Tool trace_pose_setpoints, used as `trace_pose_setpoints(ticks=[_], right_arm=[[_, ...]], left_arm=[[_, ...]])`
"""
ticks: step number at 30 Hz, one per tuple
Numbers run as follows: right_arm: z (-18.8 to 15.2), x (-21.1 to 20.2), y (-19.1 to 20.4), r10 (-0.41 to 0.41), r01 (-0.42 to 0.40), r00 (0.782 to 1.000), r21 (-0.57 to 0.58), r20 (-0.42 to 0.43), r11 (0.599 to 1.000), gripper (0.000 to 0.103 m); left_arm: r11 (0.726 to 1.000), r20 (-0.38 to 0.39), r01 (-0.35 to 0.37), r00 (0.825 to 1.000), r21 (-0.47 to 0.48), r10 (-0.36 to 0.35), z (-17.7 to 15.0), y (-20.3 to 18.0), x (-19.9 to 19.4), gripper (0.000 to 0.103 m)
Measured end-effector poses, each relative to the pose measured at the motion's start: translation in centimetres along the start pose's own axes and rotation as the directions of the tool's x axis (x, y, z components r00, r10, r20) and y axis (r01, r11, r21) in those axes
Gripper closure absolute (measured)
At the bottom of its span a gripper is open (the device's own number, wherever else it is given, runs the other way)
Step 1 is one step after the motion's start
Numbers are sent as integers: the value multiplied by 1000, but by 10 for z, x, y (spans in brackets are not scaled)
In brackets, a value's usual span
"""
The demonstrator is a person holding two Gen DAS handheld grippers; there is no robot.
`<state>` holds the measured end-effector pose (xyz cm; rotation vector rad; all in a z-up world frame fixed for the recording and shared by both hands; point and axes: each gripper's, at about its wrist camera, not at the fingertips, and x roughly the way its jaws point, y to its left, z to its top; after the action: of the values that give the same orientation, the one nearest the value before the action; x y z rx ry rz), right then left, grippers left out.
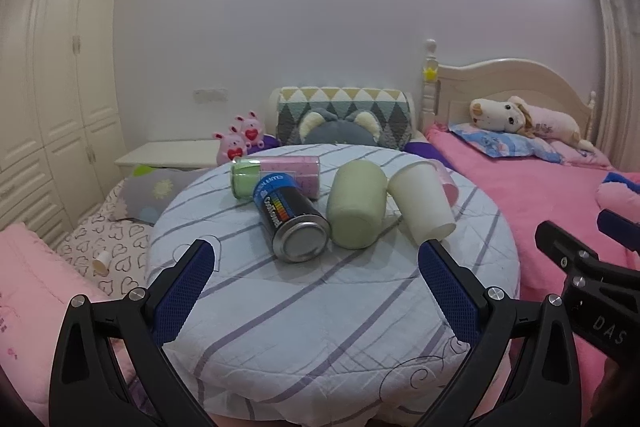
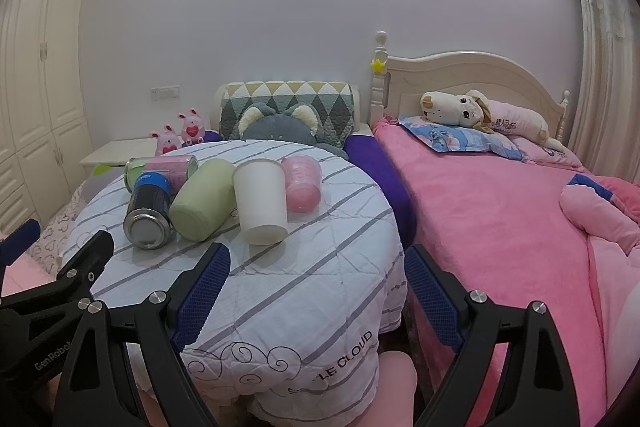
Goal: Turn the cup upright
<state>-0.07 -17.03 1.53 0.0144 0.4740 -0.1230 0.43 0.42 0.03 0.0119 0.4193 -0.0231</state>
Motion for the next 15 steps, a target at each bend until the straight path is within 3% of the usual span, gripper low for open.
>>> trace_pose_setpoints(ticks=[15], right_arm=[[1, 3, 3, -39, 38, 999, -19, -4, 999, 12]], left_arm=[[1000, -2, 0, 1000, 11, 0, 1, -2, 2, 0]])
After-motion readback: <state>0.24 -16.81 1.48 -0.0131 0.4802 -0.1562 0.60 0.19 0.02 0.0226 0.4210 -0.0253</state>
